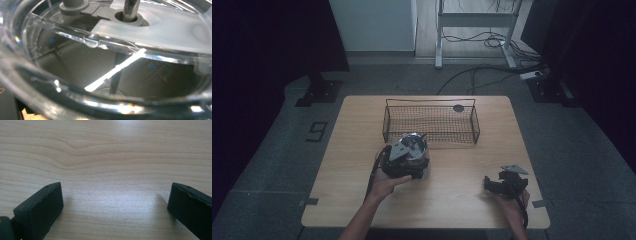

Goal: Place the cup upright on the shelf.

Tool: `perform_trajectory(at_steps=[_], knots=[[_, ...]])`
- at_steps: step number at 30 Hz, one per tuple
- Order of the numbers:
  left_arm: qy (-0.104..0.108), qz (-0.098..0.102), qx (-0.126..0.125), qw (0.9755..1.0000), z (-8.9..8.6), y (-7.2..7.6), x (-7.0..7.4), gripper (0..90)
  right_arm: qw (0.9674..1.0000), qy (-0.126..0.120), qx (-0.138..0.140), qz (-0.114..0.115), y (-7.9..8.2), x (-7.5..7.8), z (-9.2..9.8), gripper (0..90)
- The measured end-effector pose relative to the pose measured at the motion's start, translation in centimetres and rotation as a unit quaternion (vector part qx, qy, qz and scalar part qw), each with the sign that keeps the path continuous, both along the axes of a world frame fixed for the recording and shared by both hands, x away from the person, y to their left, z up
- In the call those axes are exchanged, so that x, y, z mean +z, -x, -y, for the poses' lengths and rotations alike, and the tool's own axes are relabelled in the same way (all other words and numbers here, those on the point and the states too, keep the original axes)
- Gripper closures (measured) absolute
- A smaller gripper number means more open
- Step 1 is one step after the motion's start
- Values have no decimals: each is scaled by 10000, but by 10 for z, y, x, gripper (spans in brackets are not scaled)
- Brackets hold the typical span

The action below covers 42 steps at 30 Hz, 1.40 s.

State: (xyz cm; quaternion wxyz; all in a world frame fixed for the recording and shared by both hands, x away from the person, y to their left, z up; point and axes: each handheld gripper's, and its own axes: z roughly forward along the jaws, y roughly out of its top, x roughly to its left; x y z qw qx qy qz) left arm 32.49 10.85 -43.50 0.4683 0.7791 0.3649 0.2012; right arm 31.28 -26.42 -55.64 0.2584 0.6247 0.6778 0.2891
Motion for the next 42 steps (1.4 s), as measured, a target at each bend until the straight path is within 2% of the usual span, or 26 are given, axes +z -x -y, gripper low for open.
perform_trajectory(at_steps=[6,11,16,17,24,32,42], knots=[[-127,50,28,9999,-2,-8,5,42,10000,1,-1,0,0,0,0,0],[13,2,73,10000,-5,-16,9,42,10000,2,0,1,0,0,0,0],[38,-12,127,9999,-8,-20,11,42,10000,7,5,6,0,0,0,0],[112,-55,130,9998,-10,-23,12,42,10000,0,-1,-1,0,0,0,0],[52,-28,222,9997,-15,-29,15,42,10000,-1,-3,-2,0,0,0,0],[144,6,288,9995,-20,-36,21,42,10000,4,1,2,0,0,0,0],[137,33,360,9993,-26,-44,27,42,10000,4,1,3,0,0,0,0]])
